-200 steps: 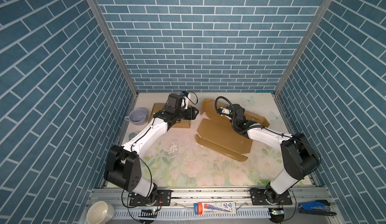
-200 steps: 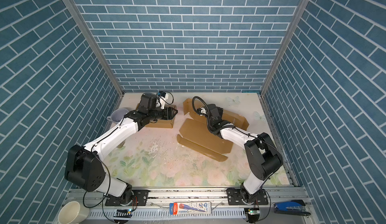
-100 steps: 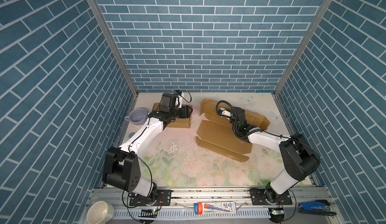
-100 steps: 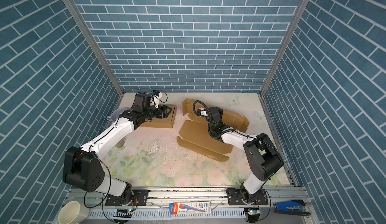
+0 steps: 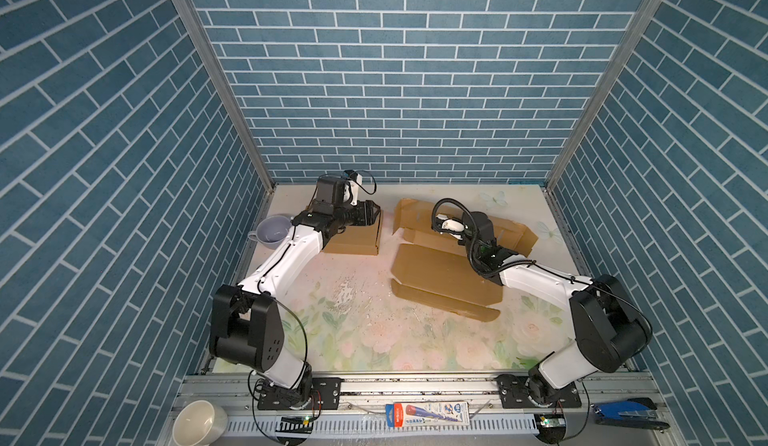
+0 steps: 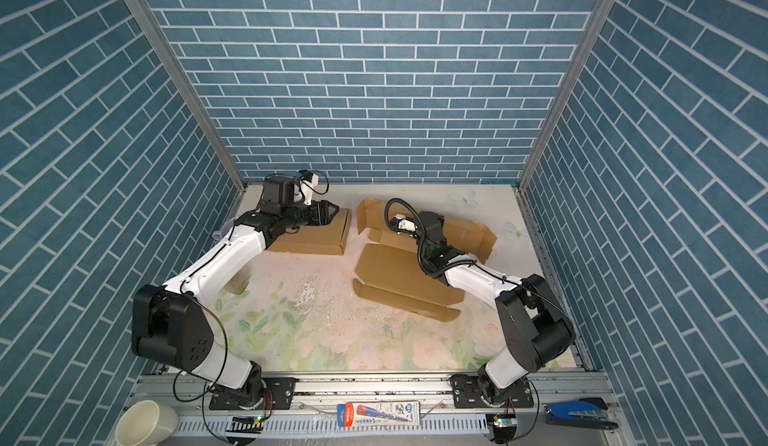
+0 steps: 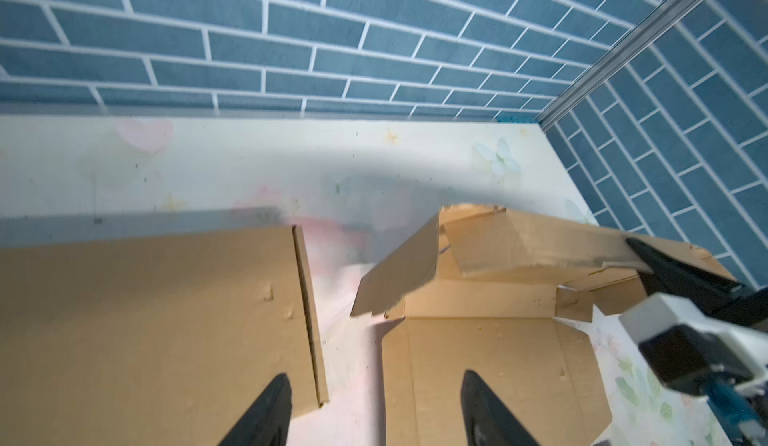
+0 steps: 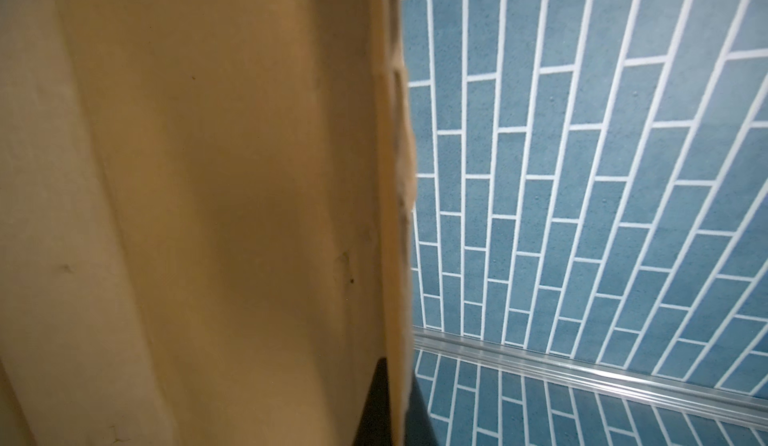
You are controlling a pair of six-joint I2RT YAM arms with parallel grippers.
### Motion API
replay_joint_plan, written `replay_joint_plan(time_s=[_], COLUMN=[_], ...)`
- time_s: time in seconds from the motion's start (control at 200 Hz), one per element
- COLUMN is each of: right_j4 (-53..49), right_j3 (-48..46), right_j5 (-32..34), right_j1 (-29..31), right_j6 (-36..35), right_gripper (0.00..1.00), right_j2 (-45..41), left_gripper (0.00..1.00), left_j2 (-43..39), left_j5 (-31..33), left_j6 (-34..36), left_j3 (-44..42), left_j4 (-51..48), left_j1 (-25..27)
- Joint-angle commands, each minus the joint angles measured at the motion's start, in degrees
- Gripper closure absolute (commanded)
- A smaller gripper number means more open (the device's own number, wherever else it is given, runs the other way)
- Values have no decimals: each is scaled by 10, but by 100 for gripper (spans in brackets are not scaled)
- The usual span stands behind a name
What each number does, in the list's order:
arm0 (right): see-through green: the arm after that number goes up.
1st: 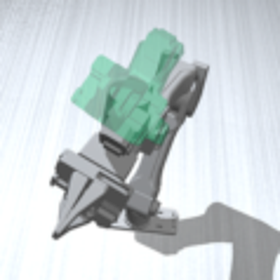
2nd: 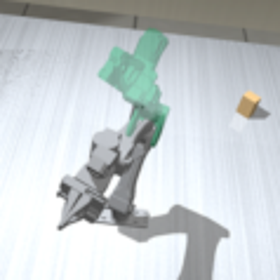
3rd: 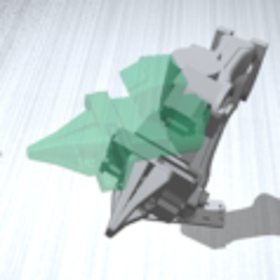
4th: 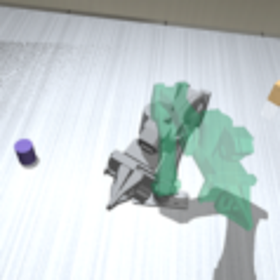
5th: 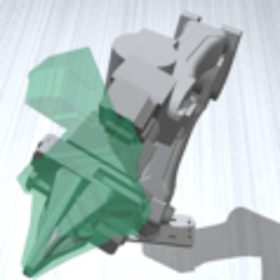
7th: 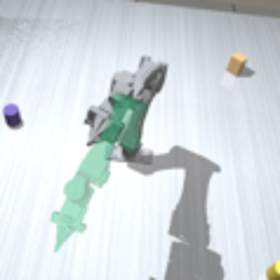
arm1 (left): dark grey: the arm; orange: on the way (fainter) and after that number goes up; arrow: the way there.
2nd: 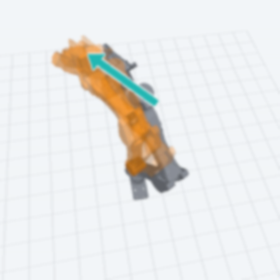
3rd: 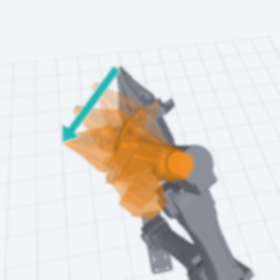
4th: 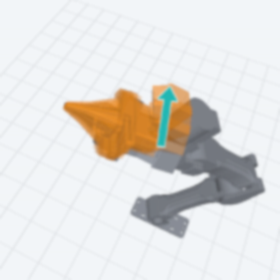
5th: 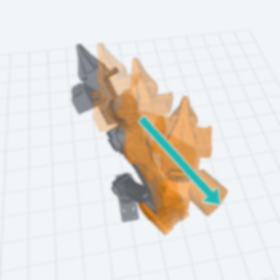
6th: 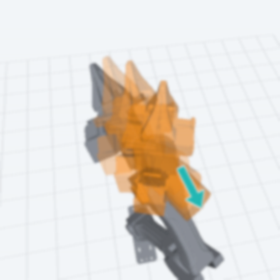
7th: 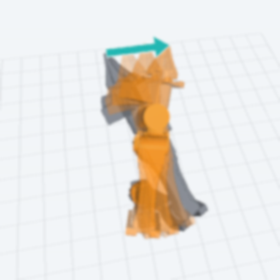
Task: Fold the paper box
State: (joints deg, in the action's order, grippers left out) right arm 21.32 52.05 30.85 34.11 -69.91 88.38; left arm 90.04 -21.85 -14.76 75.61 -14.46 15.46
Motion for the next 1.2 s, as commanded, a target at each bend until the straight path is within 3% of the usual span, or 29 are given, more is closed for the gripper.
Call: replay_joint_plan(time_s=[0.0, 0.29, 0.65, 0.96, 1.195], right_j4=[0, 6, 8, 4, -15], right_j3=[-22, -43, -49, -41, -35], right_j5=[-29, -40, -46, -47, -54], right_j1=[-5, -5, -4, -4, -6], right_j6=[-25, -22, -19, -16, -2], right_gripper=[100, 100, 100, 100, 100], right_j2=[-29, -26, -17, -8, -10], left_gripper=[33, 20, 19, 38, 39], left_j2=[14, 127, 221, 249, 239], left_j5=[-28, 10, 6, -45, -54], left_j6=[8, 53, 36, 0, -3], left_j3=[46, 161, 233, 235, 222], left_j4=[-16, -92, -111, -78, -64], left_j1=[18, 123, 141, 165, 165])
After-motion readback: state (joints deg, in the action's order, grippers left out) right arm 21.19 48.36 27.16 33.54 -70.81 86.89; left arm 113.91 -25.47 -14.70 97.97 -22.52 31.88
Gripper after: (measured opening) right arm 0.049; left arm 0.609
